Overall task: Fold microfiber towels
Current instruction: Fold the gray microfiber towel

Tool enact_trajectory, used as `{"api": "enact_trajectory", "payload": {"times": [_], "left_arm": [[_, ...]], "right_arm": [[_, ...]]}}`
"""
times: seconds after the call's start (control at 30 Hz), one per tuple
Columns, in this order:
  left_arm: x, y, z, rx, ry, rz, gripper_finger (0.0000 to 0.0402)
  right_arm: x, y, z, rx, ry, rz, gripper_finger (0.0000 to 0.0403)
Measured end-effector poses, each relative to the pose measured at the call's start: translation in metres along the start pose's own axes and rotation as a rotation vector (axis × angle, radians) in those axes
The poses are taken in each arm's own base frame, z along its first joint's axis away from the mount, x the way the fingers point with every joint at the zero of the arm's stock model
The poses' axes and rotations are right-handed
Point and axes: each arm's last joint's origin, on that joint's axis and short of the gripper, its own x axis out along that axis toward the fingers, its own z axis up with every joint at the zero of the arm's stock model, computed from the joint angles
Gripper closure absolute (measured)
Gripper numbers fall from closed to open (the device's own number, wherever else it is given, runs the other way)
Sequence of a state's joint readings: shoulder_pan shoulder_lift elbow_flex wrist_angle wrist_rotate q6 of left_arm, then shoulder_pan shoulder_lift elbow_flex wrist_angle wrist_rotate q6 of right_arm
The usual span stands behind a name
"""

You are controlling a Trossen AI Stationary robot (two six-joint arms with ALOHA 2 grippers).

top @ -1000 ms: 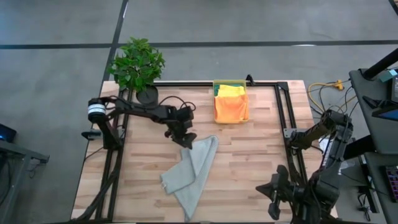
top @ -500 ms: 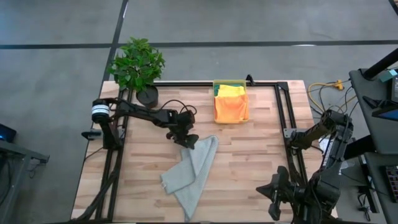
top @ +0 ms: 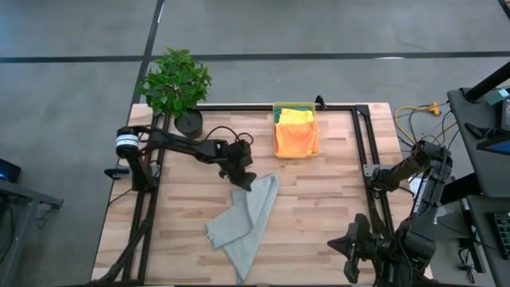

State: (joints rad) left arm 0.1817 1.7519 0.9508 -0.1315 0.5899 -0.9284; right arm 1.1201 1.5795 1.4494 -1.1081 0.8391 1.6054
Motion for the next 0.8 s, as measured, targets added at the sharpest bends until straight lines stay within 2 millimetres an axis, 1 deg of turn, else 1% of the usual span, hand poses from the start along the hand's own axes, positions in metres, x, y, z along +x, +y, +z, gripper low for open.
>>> {"api": "enact_trajectory", "payload": {"times": [0.1, 0.2, 0.3, 0.4, 0.53, 0.7, 0.77, 0.8], "left_arm": [[-0.014, -0.014, -0.002, 0.050, 0.007, -0.058, 0.0398], [-0.038, -0.037, -0.006, 0.120, -0.034, -0.139, 0.0400], [-0.065, -0.056, -0.015, 0.183, -0.080, -0.212, 0.0401], [-0.090, -0.070, -0.026, 0.233, -0.118, -0.270, 0.0401], [-0.115, -0.076, -0.042, 0.250, -0.123, -0.283, 0.0401], [-0.132, -0.074, -0.063, 0.278, -0.092, -0.230, 0.0401], [-0.134, -0.073, -0.070, 0.296, -0.070, -0.210, 0.0401], [-0.134, -0.072, -0.073, 0.300, -0.055, -0.197, 0.0401]], "right_arm": [[0.003, 0.001, 0.003, 0.018, -0.004, 0.003, 0.0394], [0.009, 0.002, 0.010, 0.020, -0.015, -0.007, 0.0394], [0.018, 0.001, 0.023, -0.008, -0.033, -0.023, 0.0394], [0.028, -0.001, 0.046, -0.079, -0.062, -0.027, 0.0394], [0.041, -0.007, 0.086, -0.180, -0.086, -0.009, 0.0394], [0.062, -0.025, 0.133, -0.274, -0.119, 0.096, 0.0394], [0.078, -0.036, 0.147, -0.302, -0.121, 0.203, 0.0394], [0.086, -0.041, 0.155, -0.308, -0.118, 0.297, 0.0394]]}}
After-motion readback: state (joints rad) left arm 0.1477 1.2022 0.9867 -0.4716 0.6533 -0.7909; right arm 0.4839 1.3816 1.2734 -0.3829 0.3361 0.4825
